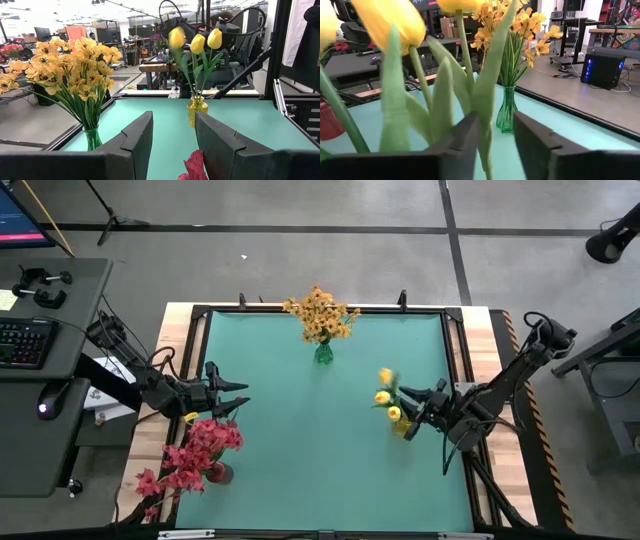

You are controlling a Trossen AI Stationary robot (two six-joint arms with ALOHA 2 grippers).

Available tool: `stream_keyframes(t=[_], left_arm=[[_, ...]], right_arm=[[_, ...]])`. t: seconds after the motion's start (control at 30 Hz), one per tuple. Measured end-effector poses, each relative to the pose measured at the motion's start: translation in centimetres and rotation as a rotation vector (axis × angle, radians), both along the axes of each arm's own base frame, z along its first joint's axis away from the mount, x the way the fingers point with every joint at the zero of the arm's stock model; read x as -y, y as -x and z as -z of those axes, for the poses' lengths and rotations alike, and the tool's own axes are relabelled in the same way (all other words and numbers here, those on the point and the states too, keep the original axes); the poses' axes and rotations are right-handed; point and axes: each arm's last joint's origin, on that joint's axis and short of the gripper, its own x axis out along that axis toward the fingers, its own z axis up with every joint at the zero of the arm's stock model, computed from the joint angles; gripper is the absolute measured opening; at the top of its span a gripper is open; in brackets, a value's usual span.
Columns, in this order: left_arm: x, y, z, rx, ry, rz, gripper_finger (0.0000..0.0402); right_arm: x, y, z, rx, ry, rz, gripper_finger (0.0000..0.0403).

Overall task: Sort flowers into vase by color
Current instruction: Put the light yellow flower into the yellow flower, then return to Home Position

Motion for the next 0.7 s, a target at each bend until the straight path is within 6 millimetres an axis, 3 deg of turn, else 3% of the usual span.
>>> stream_keyframes(t=[0.17, 0.3, 0.53, 0.7], left_arm=[[0.0, 0.0, 0.0, 0.0, 0.0, 0.0, 0.0136], [0.0, 0.0, 0.0, 0.0, 0.0, 0.0, 0.0136], [0.0, 0.0, 0.0, 0.0, 0.0, 0.0, 0.0136], [0.0, 0.0, 0.0, 0.0, 0.0, -0.001, 0.0136]], right_arm=[[0.3, 0.5, -0.8, -0.006, 0.024, -0.016, 0.0176], [0.4, 1.4, -1.8, 0.006, 0.031, -0.05, 0.0214], [1.1, 3.5, -3.8, 0.044, 0.037, -0.082, 0.0227], [2.2, 4.9, -5.0, 0.063, 0.041, -0.011, 0.0218]])
